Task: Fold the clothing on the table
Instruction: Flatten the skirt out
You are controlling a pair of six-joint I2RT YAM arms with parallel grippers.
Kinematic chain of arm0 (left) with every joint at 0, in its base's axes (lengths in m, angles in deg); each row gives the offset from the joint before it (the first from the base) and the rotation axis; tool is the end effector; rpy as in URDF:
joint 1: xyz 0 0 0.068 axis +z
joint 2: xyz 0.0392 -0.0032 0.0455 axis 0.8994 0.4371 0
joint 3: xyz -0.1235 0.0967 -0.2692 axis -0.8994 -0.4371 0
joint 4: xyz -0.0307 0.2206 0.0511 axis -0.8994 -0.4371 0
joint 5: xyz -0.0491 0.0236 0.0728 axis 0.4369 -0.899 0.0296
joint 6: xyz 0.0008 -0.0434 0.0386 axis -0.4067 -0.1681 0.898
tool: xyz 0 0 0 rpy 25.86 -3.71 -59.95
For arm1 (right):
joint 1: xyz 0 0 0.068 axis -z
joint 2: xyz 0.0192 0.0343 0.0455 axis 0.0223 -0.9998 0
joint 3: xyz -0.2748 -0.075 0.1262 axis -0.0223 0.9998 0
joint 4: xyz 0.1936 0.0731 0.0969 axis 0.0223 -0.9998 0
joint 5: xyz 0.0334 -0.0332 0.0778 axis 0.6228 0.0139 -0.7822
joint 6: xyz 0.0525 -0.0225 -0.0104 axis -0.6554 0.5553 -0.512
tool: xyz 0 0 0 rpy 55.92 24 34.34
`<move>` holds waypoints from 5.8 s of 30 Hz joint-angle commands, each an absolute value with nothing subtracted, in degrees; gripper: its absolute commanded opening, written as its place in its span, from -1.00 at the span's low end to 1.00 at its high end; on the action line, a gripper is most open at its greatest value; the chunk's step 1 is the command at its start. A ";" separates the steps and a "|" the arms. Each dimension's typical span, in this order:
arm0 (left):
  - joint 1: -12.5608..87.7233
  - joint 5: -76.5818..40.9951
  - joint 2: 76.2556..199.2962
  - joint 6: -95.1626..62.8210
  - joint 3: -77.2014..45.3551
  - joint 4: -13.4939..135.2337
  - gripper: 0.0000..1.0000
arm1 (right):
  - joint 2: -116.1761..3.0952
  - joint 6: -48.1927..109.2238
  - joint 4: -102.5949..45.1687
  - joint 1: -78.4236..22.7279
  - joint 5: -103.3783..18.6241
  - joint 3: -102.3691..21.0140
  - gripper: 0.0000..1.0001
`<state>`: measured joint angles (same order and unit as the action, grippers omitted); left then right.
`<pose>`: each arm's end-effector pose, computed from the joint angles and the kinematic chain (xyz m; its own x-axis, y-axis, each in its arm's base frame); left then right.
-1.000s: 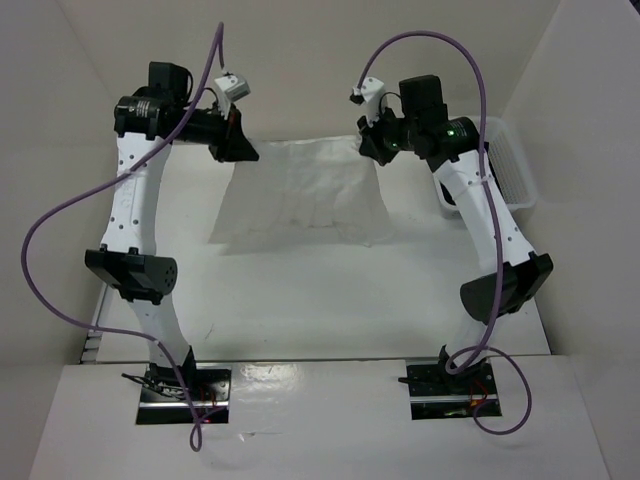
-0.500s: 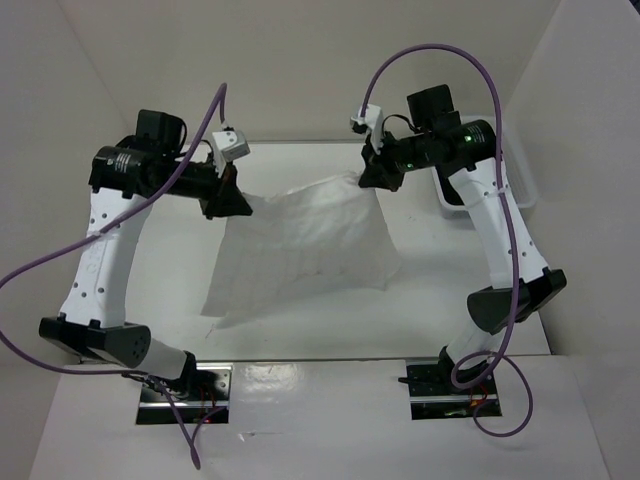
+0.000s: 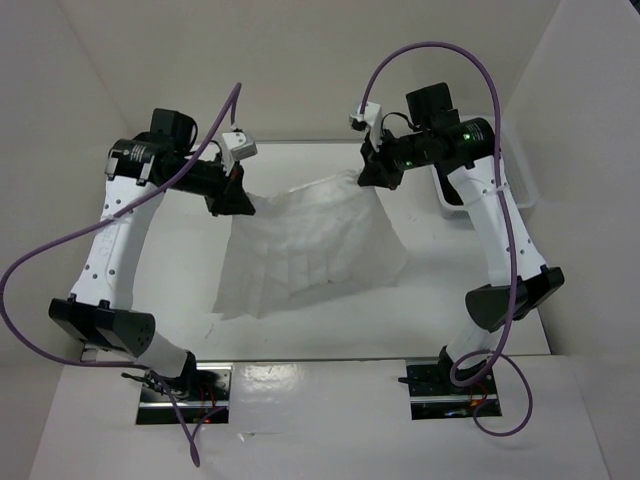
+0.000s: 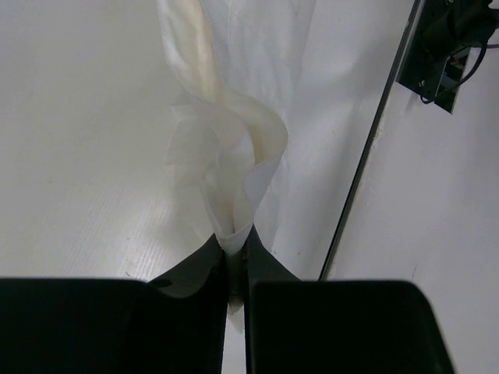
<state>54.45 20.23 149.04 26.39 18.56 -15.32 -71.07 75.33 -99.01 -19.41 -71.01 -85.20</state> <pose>0.2307 -0.0696 0.4615 -0.4101 0.4304 -0.8041 0.8684 0.4536 -0.2002 0.2622 0.1252 0.4797 -0.1228 -0.5769 -0.8075 -0.9422 0.3233 -0.0877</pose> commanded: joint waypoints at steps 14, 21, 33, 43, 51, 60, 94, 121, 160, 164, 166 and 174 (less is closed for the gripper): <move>54.06 20.45 140.60 27.05 17.82 -15.41 -0.99 | -63.26 80.48 -102.47 -19.11 -74.64 -84.75 -1.00; 56.08 21.40 135.68 28.10 14.75 -15.41 -0.99 | -62.65 80.48 -102.47 -19.11 -77.53 -84.75 -1.00; 56.70 25.89 148.84 32.58 8.24 -15.41 -0.99 | -68.44 74.43 -91.33 -19.11 -76.59 -72.10 -1.00; 59.60 12.11 160.71 16.97 6.57 14.33 -0.99 | -81.88 60.54 -74.62 -19.11 -62.54 -74.71 -1.00; 59.60 3.58 169.94 13.16 9.99 21.23 -0.99 | -92.78 56.50 -72.68 -19.11 -53.91 -83.95 -1.00; 59.60 -13.91 173.55 1.05 9.38 33.00 0.69 | -103.60 46.57 -68.64 -19.11 -29.52 -92.64 0.35; 64.52 4.25 184.35 -2.58 6.21 31.53 0.92 | -87.08 47.70 -64.24 -19.11 -44.14 -60.40 0.62; 67.42 19.73 199.92 5.87 20.02 21.85 -0.03 | -86.99 49.37 -66.44 -19.11 -43.09 -61.11 0.62; 67.42 15.78 194.47 7.63 12.45 19.22 -0.72 | -111.50 50.77 -67.75 -7.25 -75.52 -75.24 0.34; 67.42 15.78 195.00 8.15 12.45 19.22 -0.72 | -114.15 50.78 -68.37 -7.25 -76.13 -78.24 0.32; 67.42 15.78 195.00 8.15 12.45 18.69 -0.72 | -115.81 50.78 -69.68 -7.25 -76.13 -80.44 0.27; 67.42 15.78 196.66 8.68 14.21 17.63 -0.72 | -119.07 51.30 -70.92 -7.25 -78.59 -84.39 0.22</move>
<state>67.46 17.15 194.64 6.13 12.66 19.28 -116.21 50.06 -68.32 -6.84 -78.05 -81.99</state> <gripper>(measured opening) 0.141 0.610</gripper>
